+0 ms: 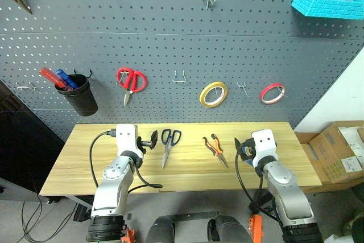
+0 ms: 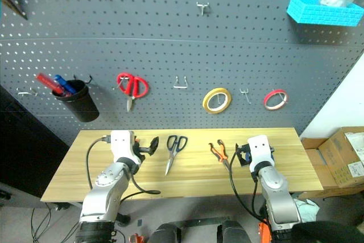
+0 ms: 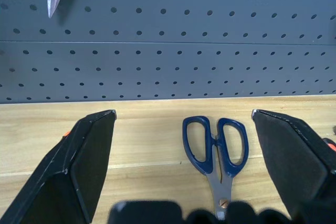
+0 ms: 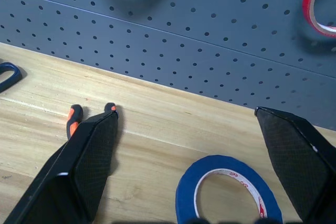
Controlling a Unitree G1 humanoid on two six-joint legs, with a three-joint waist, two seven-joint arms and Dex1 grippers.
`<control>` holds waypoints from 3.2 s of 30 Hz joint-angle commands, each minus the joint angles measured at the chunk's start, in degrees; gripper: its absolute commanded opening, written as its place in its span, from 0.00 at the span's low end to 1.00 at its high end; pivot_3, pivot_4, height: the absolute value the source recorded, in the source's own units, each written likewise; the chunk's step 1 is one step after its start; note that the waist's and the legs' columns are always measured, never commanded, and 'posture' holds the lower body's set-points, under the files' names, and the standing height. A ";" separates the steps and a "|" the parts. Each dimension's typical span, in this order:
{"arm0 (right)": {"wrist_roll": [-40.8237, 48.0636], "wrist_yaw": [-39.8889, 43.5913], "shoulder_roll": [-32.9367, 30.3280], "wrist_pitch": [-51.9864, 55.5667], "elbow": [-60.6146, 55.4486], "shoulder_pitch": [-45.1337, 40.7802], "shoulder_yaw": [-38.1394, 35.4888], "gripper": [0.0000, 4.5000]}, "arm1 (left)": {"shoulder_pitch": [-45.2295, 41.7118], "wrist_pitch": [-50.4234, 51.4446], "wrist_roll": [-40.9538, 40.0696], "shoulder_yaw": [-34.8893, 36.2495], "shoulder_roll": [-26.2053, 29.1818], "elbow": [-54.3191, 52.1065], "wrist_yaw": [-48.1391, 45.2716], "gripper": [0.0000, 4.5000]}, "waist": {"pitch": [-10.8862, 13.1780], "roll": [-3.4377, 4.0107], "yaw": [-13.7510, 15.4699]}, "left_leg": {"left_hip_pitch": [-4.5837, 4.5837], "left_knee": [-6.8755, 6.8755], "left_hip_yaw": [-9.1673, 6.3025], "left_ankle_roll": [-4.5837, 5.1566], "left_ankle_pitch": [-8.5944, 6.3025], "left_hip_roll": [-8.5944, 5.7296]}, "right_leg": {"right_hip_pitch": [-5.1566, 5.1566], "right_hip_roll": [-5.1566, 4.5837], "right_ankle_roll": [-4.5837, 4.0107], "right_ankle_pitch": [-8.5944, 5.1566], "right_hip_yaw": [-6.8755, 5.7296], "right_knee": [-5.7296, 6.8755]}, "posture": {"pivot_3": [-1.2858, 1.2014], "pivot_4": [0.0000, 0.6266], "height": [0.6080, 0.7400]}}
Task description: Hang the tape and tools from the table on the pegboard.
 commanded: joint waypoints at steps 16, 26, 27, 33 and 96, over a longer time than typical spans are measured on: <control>9.60 20.21 -11.00 20.97 17.72 -16.95 0.27 1.00 | -9.24 24.90 -14.01 -23.54 -0.14 -5.51 -27.56 0.99 | 4.74 0.53 -1.10 | -0.23 0.03 0.05 0.06 -0.02 -0.01 | -0.13 -0.02 -0.01 -0.05 0.04 -0.02 | 0.55 0.38 1.00; 6.46 21.69 -13.35 15.50 32.99 -23.18 2.51 1.00 | -11.28 24.65 -11.45 -28.85 -3.24 -0.07 -28.12 0.99 | 8.32 0.69 -1.81 | -0.72 0.03 -0.02 0.78 -0.42 -0.01 | -0.39 0.04 0.48 -0.34 0.04 0.11 | 0.55 0.51 1.00; 6.47 21.79 -13.23 15.68 33.68 -23.53 2.50 1.00 | -11.23 24.96 -11.55 -28.86 -3.25 -0.17 -28.17 0.99 | 8.60 0.66 -1.86 | -0.79 0.04 0.00 0.80 -0.43 -0.01 | -0.39 0.04 0.49 -0.34 0.08 0.11 | 0.55 0.51 1.00; 5.77 22.25 -13.20 15.59 38.87 -25.68 2.93 1.00 | -11.44 24.45 -10.80 -28.52 -2.87 1.03 -28.41 0.99 | 9.44 0.38 -1.85 | -0.76 0.05 -0.01 0.79 -0.44 0.00 | -0.38 0.04 0.48 -0.36 0.08 0.11 | 0.55 0.53 1.00; -3.50 12.74 -13.48 -37.70 26.05 -22.16 3.27 0.12 | -26.13 21.13 -21.18 -12.16 2.59 -1.70 -31.00 1.00 | 0.31 0.23 -4.10 | 0.43 0.11 0.83 0.34 -0.41 -0.31 | 0.41 0.17 1.10 -0.27 1.49 0.20 | 0.54 0.00 1.00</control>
